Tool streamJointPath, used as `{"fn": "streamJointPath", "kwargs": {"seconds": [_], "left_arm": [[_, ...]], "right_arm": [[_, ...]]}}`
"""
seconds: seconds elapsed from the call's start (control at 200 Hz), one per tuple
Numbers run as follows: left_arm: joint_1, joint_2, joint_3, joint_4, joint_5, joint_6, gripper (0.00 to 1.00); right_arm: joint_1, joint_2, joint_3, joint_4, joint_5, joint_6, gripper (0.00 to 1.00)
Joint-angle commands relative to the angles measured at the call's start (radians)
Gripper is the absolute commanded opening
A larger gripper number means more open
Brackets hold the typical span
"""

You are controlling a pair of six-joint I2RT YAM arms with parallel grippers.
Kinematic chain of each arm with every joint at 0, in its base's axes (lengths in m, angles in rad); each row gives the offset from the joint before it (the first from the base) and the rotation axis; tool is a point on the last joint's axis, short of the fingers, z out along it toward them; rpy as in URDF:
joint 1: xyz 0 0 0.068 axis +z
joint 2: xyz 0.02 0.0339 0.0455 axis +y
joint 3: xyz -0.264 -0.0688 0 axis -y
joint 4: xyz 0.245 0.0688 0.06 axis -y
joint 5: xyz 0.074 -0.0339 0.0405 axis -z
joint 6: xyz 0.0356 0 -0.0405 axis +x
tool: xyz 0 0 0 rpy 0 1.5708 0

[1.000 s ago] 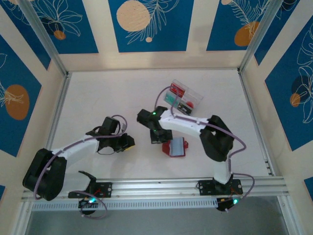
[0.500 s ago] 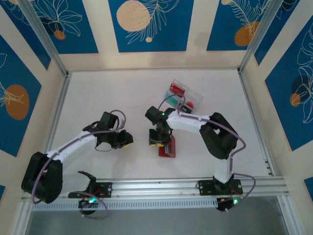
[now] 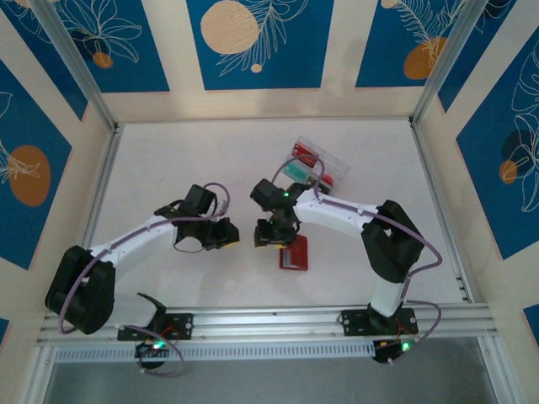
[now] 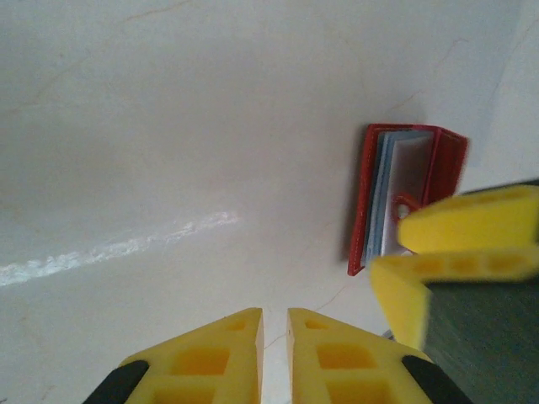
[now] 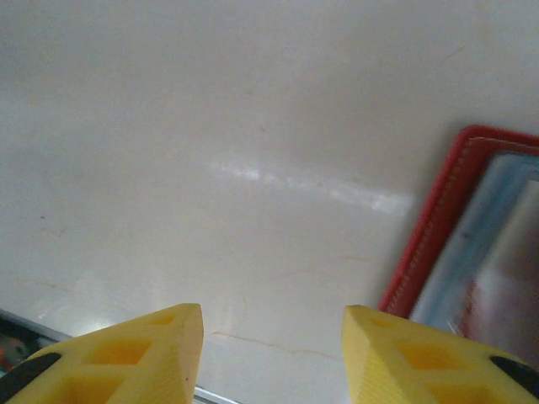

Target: Put the credit cards into the card holder

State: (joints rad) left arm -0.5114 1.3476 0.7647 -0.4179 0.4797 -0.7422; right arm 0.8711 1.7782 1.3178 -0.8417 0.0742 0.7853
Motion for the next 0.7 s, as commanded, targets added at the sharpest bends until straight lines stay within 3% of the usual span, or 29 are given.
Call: {"fn": "streamJointPath", "kwargs": {"seconds": [0.0, 0.1, 0.165, 0.385, 0.57, 0.695], "left_arm": [[-0.005, 0.016, 0.012, 0.016, 0.002, -0.013, 0.14], [-0.007, 0.016, 0.005, 0.017, 0.0, -0.009, 0.15], [-0.007, 0.017, 0.002, 0.019, 0.0, -0.008, 0.15], [-0.007, 0.039, -0.009, 0.032, 0.005, -0.003, 0.14], [-0.007, 0.036, -0.018, 0.044, 0.007, -0.01, 0.14], [-0.007, 0.03, -0.008, 0.027, 0.001, 0.002, 0.14]], "right_arm": [[0.026, -0.009, 0.074, -0.261, 0.246, 0.015, 0.55], [0.011, 0.016, 0.058, -0.324, 0.307, 0.041, 0.55], [-0.003, 0.025, 0.037, -0.324, 0.322, 0.052, 0.61], [-0.012, 0.068, 0.046, -0.236, 0.26, 0.073, 0.71], [-0.011, 0.151, 0.062, -0.256, 0.315, 0.103, 0.69], [-0.017, 0.143, 0.028, -0.264, 0.339, 0.112, 0.57]]}}
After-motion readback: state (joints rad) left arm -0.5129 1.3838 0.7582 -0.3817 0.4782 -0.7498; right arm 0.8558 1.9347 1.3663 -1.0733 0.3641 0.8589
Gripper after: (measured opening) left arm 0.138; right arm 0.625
